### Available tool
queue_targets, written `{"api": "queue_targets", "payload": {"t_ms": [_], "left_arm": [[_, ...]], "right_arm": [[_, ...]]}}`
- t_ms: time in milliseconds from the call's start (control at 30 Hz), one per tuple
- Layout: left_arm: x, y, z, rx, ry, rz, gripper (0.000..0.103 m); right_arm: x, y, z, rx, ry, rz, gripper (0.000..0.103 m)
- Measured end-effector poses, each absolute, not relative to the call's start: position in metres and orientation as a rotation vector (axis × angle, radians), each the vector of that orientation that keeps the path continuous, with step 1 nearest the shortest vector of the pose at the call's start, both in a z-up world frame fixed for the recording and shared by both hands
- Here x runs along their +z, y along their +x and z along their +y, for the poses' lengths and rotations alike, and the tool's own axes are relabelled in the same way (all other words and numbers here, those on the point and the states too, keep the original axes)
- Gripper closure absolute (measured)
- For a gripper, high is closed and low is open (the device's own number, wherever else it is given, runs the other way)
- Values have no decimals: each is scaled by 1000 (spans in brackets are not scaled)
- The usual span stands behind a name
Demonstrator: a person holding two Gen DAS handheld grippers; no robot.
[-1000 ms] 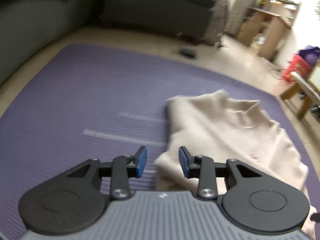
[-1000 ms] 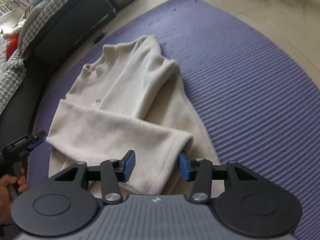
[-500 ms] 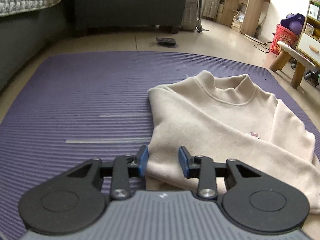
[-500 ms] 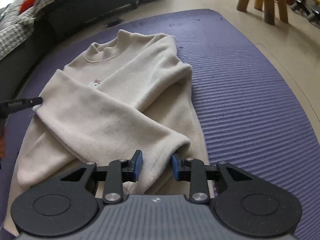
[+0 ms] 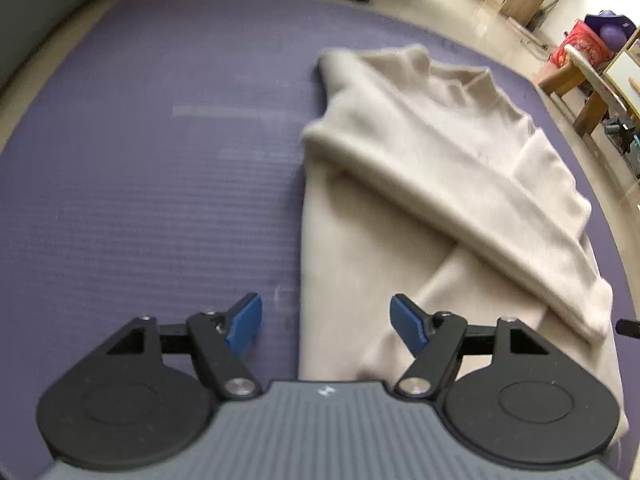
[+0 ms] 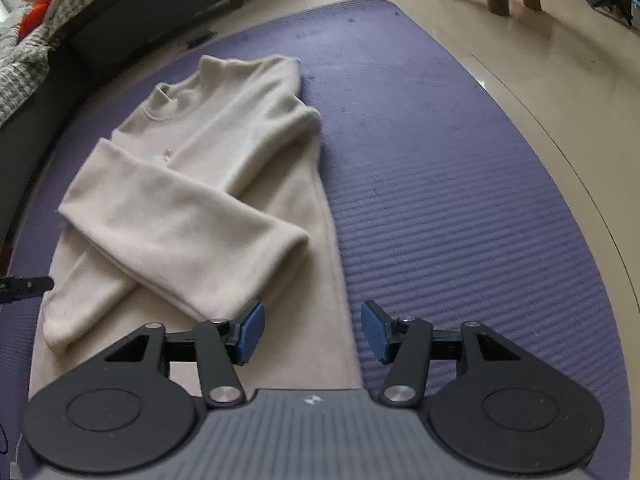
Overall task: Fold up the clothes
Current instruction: 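Move both tools to the shirt hem, then grasp the hem corners with the left tool while the right tool grasps the other corner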
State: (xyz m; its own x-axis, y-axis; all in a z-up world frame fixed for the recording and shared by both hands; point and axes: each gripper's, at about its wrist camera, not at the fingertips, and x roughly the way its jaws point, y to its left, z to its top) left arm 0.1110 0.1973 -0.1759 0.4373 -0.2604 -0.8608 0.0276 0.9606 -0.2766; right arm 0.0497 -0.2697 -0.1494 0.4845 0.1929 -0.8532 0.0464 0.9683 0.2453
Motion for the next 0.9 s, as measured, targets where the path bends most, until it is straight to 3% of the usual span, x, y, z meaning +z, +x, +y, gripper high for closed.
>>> {"api": "queue_targets", "payload": {"t_ms": [400, 467, 700, 800, 867, 900], "left_arm": [[-173, 38, 196, -267, -202, 1276, 24], [-173, 28, 193, -257, -160, 1314, 32], [-176, 6, 190, -285, -165, 1507, 39], [-177, 3, 191, -249, -174, 1566, 49], [-180, 2, 193, -218, -205, 1627, 70], [-183, 1, 193, -213, -233, 1669, 72]], "right_arm": [[-163, 9, -267, 128, 181, 1226, 48], [-165, 1, -268, 130, 174, 1247, 48], [-164, -15, -272, 132, 172, 1318, 48], [-165, -18, -270, 129, 160, 1358, 49], [-165, -19, -267, 128, 158, 1396, 51], [-166, -20, -266, 129, 159, 1417, 52]]}}
